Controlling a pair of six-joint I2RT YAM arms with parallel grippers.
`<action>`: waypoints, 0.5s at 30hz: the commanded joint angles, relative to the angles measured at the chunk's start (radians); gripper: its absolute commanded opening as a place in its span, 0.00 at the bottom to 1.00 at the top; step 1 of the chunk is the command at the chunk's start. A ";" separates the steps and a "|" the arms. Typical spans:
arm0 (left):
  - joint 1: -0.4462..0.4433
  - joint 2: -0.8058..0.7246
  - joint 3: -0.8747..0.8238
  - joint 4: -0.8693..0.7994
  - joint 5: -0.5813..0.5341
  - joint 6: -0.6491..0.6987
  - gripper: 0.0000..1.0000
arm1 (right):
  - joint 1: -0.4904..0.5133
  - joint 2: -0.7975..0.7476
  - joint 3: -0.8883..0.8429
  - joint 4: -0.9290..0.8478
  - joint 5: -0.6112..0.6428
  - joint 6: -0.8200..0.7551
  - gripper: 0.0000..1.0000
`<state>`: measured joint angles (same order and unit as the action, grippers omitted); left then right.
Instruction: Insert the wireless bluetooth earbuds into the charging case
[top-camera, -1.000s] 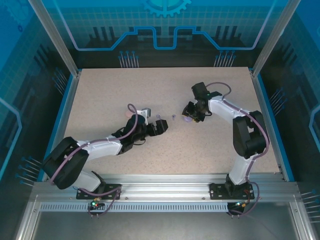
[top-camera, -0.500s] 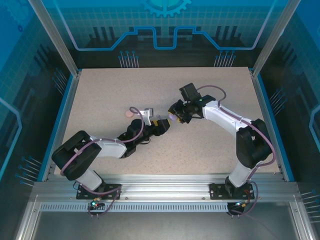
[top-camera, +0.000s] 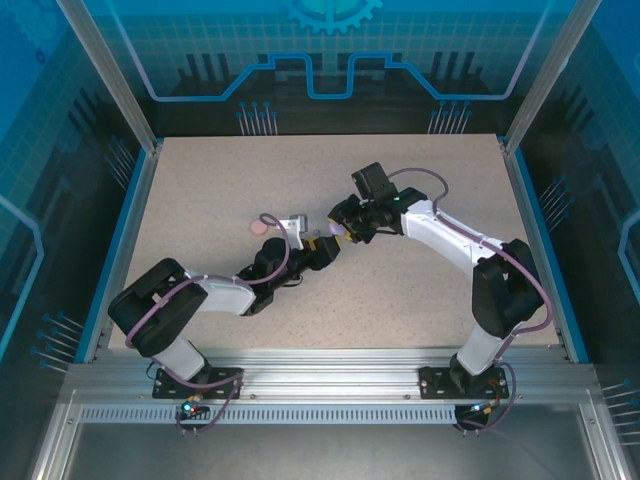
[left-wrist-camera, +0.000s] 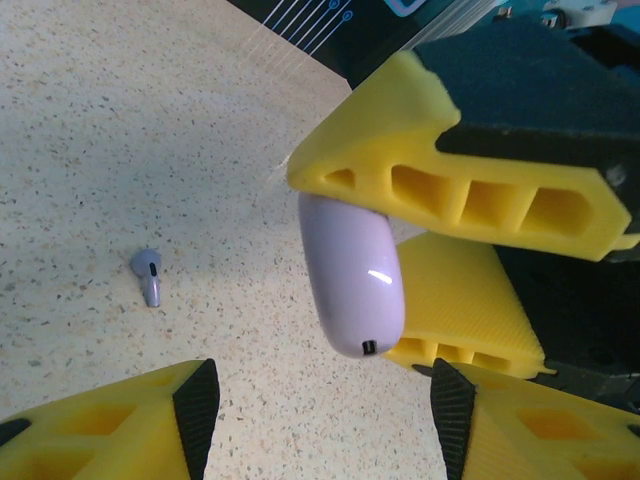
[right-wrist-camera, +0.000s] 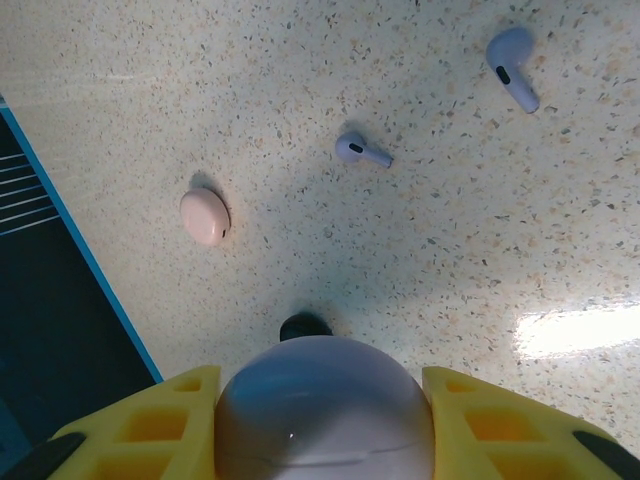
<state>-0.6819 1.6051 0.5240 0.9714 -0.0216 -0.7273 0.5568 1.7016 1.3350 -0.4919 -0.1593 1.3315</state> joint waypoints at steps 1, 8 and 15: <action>-0.004 0.011 0.039 0.038 -0.020 0.034 0.61 | 0.016 -0.033 0.013 0.020 -0.016 0.017 0.30; -0.004 0.023 0.066 0.040 -0.026 0.045 0.55 | 0.024 -0.038 0.018 0.030 -0.026 0.022 0.29; -0.004 0.032 0.074 0.045 -0.038 0.052 0.46 | 0.028 -0.048 0.011 0.036 -0.034 0.027 0.29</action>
<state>-0.6819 1.6238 0.5690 0.9775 -0.0360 -0.7040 0.5709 1.6936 1.3350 -0.4709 -0.1741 1.3437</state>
